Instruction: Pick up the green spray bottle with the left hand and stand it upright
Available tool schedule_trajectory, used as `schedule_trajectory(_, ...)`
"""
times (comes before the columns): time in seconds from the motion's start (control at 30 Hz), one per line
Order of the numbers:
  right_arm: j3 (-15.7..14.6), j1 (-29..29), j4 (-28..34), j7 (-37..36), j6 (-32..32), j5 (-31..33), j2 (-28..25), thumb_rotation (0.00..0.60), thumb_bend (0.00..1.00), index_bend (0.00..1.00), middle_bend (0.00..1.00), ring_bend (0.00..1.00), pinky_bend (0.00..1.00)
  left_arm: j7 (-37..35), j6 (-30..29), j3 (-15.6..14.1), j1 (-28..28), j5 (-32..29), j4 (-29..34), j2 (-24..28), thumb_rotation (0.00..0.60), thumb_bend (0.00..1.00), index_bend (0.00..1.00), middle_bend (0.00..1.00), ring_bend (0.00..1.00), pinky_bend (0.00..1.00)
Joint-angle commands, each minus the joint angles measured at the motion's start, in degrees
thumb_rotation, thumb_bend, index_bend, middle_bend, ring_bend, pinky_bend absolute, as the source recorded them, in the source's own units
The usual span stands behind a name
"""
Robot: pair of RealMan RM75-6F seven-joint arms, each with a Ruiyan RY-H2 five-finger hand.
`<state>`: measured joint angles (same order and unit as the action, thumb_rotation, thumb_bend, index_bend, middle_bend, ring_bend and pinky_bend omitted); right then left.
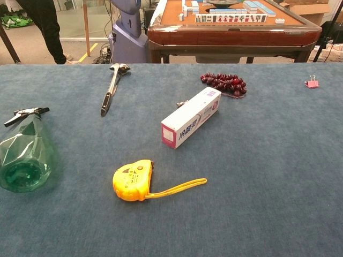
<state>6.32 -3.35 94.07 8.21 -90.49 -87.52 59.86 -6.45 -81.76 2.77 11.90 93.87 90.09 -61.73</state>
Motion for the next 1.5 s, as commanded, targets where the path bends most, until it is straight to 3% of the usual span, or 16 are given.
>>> schedule_trajectory(0.03,0.2,-0.2,0.4,0.5,0.2,0.1,-0.3,0.600,0.29,0.28,0.29,0.20,0.22,-2.2,1.1,-0.2,2.2,2.6,-0.7,0.4,0.600,0.34,0.22,0.19,0.14,0.07)
schedule_trajectory(0.17,0.3,-0.4,0.8,0.9,0.4,0.3,-0.4,0.600,0.29,0.28,0.29,0.20,0.22,-4.4,2.6,-0.8,4.8,5.8,-0.7,0.8,0.600,0.36,0.22,0.19,0.13,0.07)
schedule_trajectory(0.4,0.4,-0.5,1.2,1.1,0.6,0.4,-0.5,0.600,0.29,0.28,0.29,0.20,0.22,-6.5,5.7,-2.0,9.5,10.8,0.7,1.8,0.600,0.63,0.22,0.19,0.04,0.00)
schedule_trajectory(0.7,0.4,-0.4,0.8,0.6,0.7,0.9,-0.6,0.600,0.29,0.28,0.29,0.20,0.22,-2.7,13.5,-2.7,15.6,12.7,4.8,1.7,0.600,0.81,0.23,0.19,0.01,0.00)
schedule_trajectory(1.07,0.4,-0.4,-0.1,-0.4,1.2,1.6,-0.3,0.600,0.29,0.28,0.29,0.20,0.22,8.5,21.5,-2.6,18.6,8.0,6.3,0.5,0.600,0.82,0.27,0.19,0.00,0.00)
schedule_trajectory(1.5,0.2,-0.6,-1.0,-1.4,1.7,1.9,0.3,0.600,0.29,0.28,0.29,0.20,0.22,23.4,27.1,-5.8,18.0,3.7,7.0,-0.4,0.600,0.82,0.32,0.21,0.00,0.00)
